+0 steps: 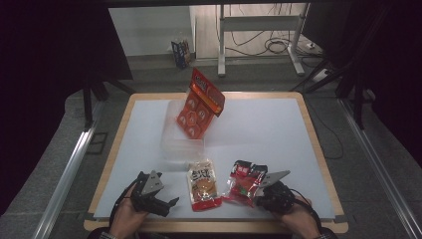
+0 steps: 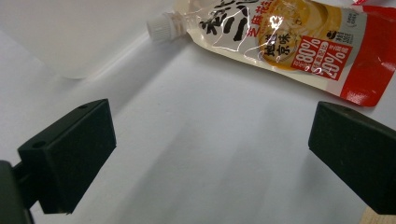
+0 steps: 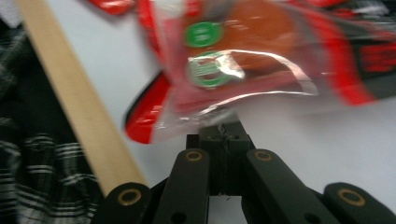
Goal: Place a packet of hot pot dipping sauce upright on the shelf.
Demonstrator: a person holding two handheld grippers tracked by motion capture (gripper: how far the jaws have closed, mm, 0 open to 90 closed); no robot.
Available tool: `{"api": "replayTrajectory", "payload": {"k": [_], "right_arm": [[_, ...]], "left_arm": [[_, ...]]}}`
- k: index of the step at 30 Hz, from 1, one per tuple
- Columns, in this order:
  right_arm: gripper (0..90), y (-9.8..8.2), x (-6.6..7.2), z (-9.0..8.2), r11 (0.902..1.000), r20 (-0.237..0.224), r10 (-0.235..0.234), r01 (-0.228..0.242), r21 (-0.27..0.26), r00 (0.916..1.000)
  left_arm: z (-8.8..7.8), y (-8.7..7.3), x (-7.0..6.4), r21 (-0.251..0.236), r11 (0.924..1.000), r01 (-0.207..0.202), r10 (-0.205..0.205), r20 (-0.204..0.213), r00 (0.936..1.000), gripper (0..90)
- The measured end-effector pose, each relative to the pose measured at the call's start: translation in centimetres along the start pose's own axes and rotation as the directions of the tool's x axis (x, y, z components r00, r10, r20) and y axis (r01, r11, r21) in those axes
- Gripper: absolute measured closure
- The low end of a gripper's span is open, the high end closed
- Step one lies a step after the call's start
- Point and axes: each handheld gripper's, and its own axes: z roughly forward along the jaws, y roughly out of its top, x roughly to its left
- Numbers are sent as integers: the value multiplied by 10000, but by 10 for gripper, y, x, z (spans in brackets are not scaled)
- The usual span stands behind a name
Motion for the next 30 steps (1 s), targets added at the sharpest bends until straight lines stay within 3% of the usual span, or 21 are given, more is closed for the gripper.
{"api": "replayTrajectory", "payload": {"k": [3,6,10,13,17,21,23,30], "right_arm": [[881,3,6,2,9992,26,-380,380,112,9993],[866,1,1,-1,9996,206,-273,271,96,9994],[828,-5,-11,-9,10000,985,-38,30,82,9951],[783,-9,-20,-15,9989,1161,451,-431,-197,9922],[760,-11,-25,-22,9978,1532,596,-546,-362,9864],[809,-10,-24,-33,9937,1333,796,-680,-891,9879],[848,-10,-20,-33,9925,768,774,-695,-1007,9940],[879,-10,-5,-20,9975,-140,370,-377,-599,9992]], "left_arm": [[0,0,0,5,10000,-9,9,-11,10000,7],[-1,0,0,-27,10000,22,-22,9,10000,8],[-1,1,0,-71,9999,119,-118,96,9999,8],[0,2,-1,-120,9996,252,-248,327,9992,9],[1,4,-4,-75,9998,209,-205,442,9988,10],[1,3,-3,-83,9997,238,-234,411,9989,10],[1,3,-2,-104,9996,250,-246,412,9988,11],[1,3,-3,-70,9998,211,-208,377,9991,11]]}}
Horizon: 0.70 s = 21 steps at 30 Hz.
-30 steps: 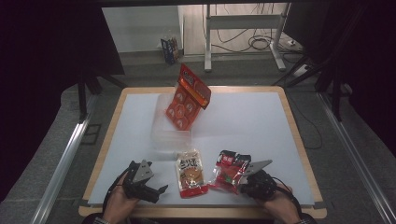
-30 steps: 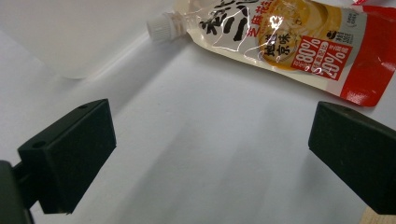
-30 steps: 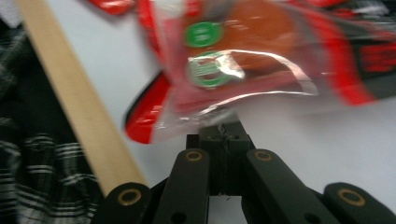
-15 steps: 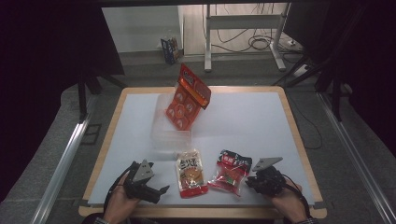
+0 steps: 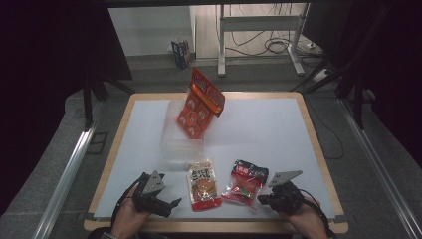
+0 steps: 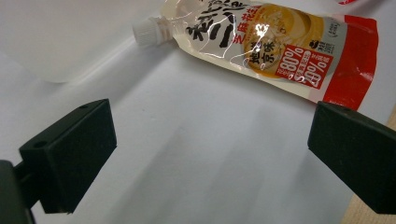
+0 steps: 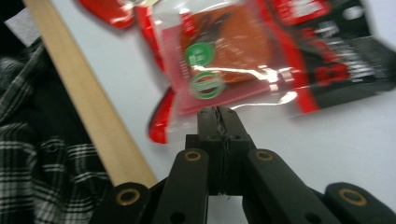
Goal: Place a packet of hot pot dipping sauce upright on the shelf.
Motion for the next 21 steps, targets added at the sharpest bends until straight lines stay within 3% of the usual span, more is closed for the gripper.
{"api": "replayTrajectory", "payload": {"k": [7,15,21], "right_arm": [[880,3,13,19,9980,-365,-399,416,482,9985],[880,14,22,32,9974,-503,-571,592,402,9971],[857,12,18,22,9991,-400,-406,410,74,9984]], "left_arm": [[0,0,0,10,10000,-10,10,-33,10000,11],[0,2,-1,-2,9999,147,-147,61,9999,11],[3,11,-4,-378,9977,563,-535,722,9960,22]]}}
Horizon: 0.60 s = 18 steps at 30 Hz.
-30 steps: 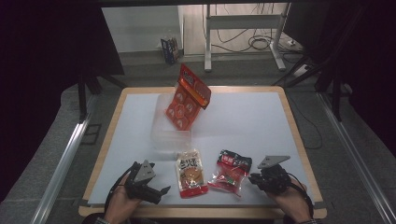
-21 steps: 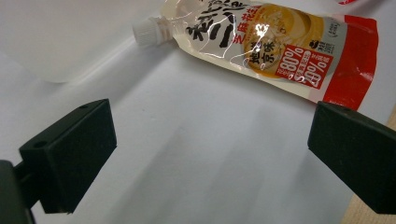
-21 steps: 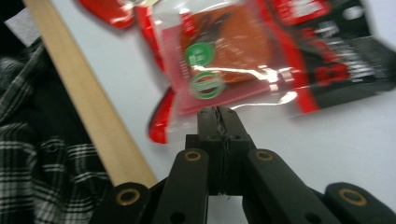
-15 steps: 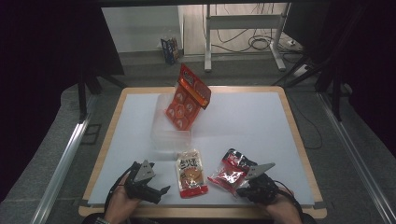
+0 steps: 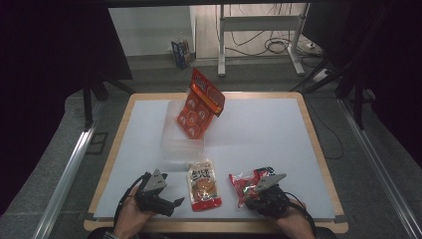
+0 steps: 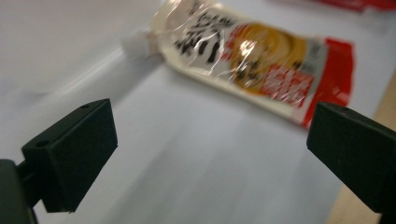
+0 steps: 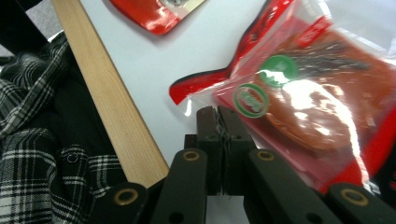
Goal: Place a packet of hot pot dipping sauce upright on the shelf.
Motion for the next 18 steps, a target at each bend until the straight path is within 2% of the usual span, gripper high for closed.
{"api": "replayTrajectory", "payload": {"k": [4,9,13,18], "right_arm": [[809,-2,-3,-9,9997,415,69,-59,-250,9991],[738,-6,-8,-17,9996,1162,88,-55,-286,9932],[664,-10,-12,-25,9989,1655,269,-201,-431,9858],[563,-16,-19,-33,9969,2014,541,-414,-667,9780]], "left_arm": [[9,11,-11,-136,9995,-272,278,499,9984,70],[21,27,-23,-486,9977,-476,530,1163,9918,243],[32,38,-27,-664,9966,-493,600,1711,9834,395],[49,56,-37,-778,9933,-852,1004,2189,9706,576]]}}
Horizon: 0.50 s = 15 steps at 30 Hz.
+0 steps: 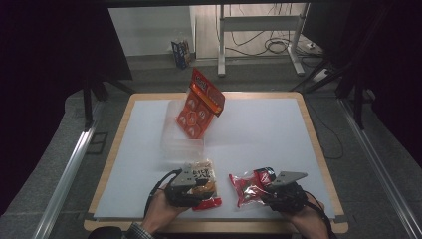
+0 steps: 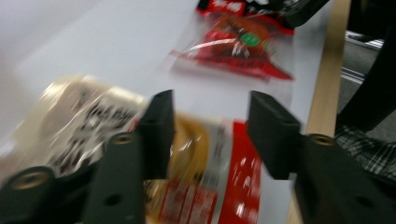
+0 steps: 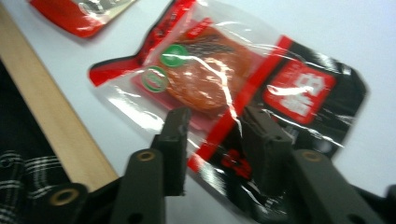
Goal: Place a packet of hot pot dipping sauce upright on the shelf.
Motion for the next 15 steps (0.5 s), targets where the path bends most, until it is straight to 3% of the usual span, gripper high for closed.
{"api": "replayTrajectory", "payload": {"k": [7,15], "right_arm": [[453,-5,-8,-6,9997,333,129,-122,-214,9994],[339,-13,-15,-9,9980,337,605,-598,-218,9976]], "left_arm": [[33,26,-5,44,9984,-567,564,471,9973,879],[64,40,-9,249,9962,-837,819,670,9944,890]]}}
